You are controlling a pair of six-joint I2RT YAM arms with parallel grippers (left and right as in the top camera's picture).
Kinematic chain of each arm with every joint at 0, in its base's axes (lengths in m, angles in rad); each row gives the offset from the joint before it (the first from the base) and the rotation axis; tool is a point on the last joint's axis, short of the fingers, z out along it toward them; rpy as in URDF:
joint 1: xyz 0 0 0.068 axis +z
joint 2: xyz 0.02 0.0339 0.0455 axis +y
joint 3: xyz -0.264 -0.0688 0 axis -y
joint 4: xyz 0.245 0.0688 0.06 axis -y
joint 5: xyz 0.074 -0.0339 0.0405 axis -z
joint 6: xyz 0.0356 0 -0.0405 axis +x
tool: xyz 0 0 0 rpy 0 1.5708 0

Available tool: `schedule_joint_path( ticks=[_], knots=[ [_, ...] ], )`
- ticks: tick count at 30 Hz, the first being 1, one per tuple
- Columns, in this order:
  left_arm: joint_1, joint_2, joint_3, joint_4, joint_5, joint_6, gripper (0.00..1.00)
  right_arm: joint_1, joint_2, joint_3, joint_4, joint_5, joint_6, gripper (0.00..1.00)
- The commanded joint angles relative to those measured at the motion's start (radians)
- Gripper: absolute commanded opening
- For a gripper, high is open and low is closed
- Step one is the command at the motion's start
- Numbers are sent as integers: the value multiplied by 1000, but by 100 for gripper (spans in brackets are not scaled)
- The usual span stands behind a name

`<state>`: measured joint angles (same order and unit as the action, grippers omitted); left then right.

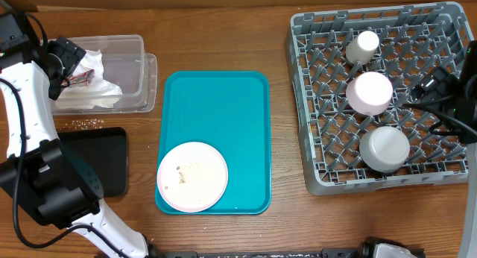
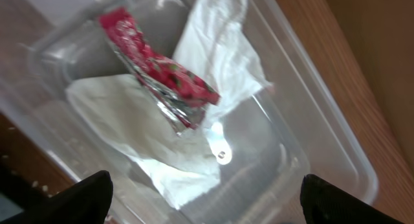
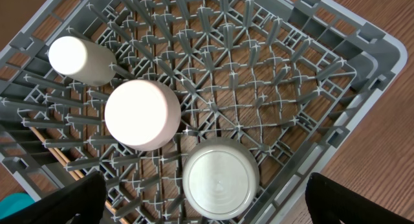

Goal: Sort waste into correct bins and load items into the dishwasher
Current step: 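Open the left gripper to drop them into the clear bin, then move the left gripper back to the white plate's rim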

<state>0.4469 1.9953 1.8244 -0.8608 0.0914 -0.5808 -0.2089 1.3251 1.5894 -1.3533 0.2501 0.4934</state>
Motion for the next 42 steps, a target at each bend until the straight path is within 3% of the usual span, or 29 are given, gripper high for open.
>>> schedule_joint_path(
  ticks=[1,7,9,17,26,35,39,42],
  knots=[
    [4,-97,19,2,196,102,94,-4,0,20,5,3,1,100],
    [4,-272,19,-83,509,227,96,-4,0,20,5,3,1,100],
    [4,-328,19,-151,532,257,98,-4,0,20,5,3,1,100],
    [-72,-518,18,-492,526,383,99,-4,0,20,5,3,1,100],
    [-277,-578,13,-762,432,402,100,-4,0,20,4,3,1,100],
    [-532,-578,-72,-768,390,386,100,-4,0,20,5,3,1,100],
    [-655,-578,-141,-702,307,285,100,-4,0,20,4,3,1,100],
    [-765,-578,-220,-645,168,132,100,-4,0,20,5,3,1,100]
  ],
)
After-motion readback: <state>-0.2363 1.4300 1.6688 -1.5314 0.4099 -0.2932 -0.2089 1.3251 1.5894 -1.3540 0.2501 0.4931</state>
